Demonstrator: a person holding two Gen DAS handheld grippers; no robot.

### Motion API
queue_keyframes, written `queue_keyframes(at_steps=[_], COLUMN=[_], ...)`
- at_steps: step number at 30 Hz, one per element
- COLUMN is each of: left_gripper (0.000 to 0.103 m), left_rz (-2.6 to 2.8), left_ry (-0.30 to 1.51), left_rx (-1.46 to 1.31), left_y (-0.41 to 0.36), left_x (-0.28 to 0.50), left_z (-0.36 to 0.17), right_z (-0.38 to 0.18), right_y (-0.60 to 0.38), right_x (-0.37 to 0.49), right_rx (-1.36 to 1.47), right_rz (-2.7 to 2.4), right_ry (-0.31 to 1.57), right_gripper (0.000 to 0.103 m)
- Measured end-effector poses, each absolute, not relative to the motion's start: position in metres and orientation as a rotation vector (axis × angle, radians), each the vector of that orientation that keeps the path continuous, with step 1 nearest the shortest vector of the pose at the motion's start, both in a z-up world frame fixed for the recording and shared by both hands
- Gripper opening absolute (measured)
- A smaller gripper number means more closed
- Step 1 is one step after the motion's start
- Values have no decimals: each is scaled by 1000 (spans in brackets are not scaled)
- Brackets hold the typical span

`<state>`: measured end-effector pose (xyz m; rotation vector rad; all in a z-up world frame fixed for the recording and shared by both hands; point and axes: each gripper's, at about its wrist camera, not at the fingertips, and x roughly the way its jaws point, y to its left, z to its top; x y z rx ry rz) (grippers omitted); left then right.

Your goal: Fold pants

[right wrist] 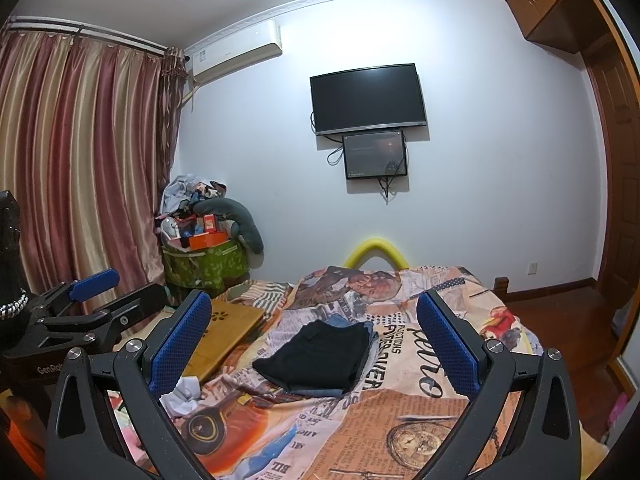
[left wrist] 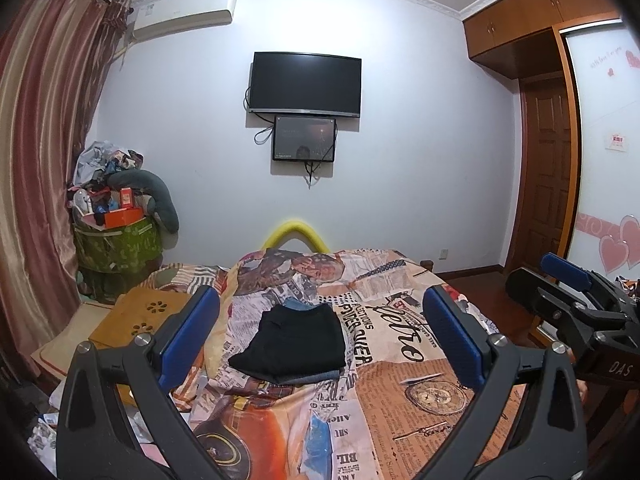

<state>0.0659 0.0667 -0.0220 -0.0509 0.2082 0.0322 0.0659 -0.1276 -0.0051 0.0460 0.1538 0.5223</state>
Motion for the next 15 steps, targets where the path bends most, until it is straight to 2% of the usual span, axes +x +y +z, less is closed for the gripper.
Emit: queue_keyframes(at_steps=[15], left_gripper=[103], left_rz=[24], left_ry=[213], left_rx=[-59], left_y=[69], left_x=[68], left_z=[-23], right_z=[-5], right_y=[-127], right_x=[68], right_rx=[44], right_rz=[524], right_ry=[164], right_gripper=[102])
